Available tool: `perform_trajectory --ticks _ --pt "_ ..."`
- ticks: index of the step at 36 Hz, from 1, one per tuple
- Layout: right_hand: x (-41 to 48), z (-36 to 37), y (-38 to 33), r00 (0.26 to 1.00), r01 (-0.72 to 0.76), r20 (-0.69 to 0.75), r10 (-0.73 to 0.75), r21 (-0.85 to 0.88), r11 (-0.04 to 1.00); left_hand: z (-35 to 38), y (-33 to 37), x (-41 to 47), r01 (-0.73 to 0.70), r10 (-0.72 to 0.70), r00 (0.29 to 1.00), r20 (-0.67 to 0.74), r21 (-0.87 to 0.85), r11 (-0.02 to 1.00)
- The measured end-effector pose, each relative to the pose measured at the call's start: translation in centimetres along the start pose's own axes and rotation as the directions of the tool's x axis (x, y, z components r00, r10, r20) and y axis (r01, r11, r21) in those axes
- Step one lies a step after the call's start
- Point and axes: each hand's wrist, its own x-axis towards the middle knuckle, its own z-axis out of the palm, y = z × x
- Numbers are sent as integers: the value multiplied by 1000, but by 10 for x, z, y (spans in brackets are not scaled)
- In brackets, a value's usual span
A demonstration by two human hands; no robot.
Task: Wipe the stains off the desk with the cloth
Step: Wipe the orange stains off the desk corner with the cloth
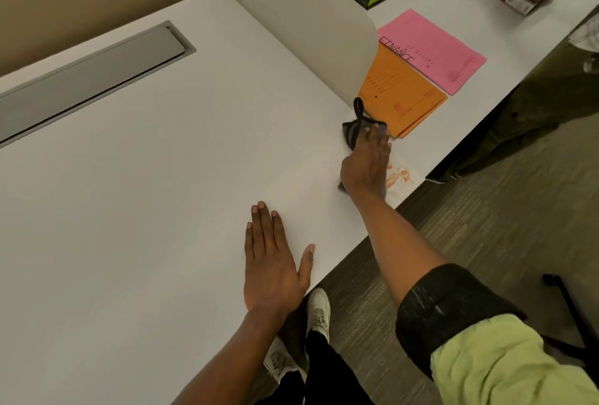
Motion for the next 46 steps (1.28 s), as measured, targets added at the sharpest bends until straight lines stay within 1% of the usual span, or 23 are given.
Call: perform_trajectory --ticks 3,4,7,10,13,16,22,25,28,29,30,31,33,34,35,41,46 --pt "-17 -2 -3 998 -60 -13 59 -63 996 0 1 0 10 -10 1000 -1 4 1000" --pt "-21 -1 -7 999 -50 -15 49 -92 995 0 1 0 13 -13 1000 -2 9 1000" --pt "-26 3 -18 999 40 13 -38 -161 986 -1 2 1 18 -18 1000 2 12 1000" --pt "-15 8 -19 994 105 38 -100 -164 981 0 3 1 23 -23 1000 -3 18 1000" --pt "5 2 -14 992 120 70 -109 -170 978 -1 3 1 19 -19 1000 -3 14 1000" --pt "10 -4 -7 994 95 65 -84 -182 979 -2 2 1 19 -19 1000 5 18 1000" --pt "-14 -12 11 999 15 40 -9 -163 987 -4 1 0 1 -1 1000 0 -1 1000" --pt "-28 -16 23 998 -57 25 63 -195 979 -5 2 0 7 -7 1000 -1 -4 1000" --pt "-34 -18 22 997 -72 9 76 -211 975 -5 4 -1 15 -15 1000 -8 2 1000" --pt "-34 -18 17 999 -51 6 54 -227 973 -5 4 -1 18 -18 1000 -10 6 1000" --pt "-34 -17 10 1000 0 14 3 -234 972 -4 5 -1 19 -19 1000 -13 12 1000" --pt "-35 -13 1 997 78 32 -73 -211 974 -4 5 0 20 -19 1000 -15 17 1000" --pt "-36 -6 -14 975 220 65 -214 -110 969 -3 6 1 18 -17 1000 -14 20 1000" --pt "-35 -3 -18 965 258 72 -252 -78 963 -2 6 1 19 -18 1000 -14 20 1000" --pt "-33 -2 -20 963 264 76 -259 -64 962 -2 5 0 21 -21 1000 -13 21 1000" --pt "-26 -17 9 985 149 106 -138 -108 983 -7 5 -1 31 -31 999 8 17 999" --pt "-55 -25 47 999 19 53 -14 -81 997 -7 7 -2 33 -33 999 3 6 999"
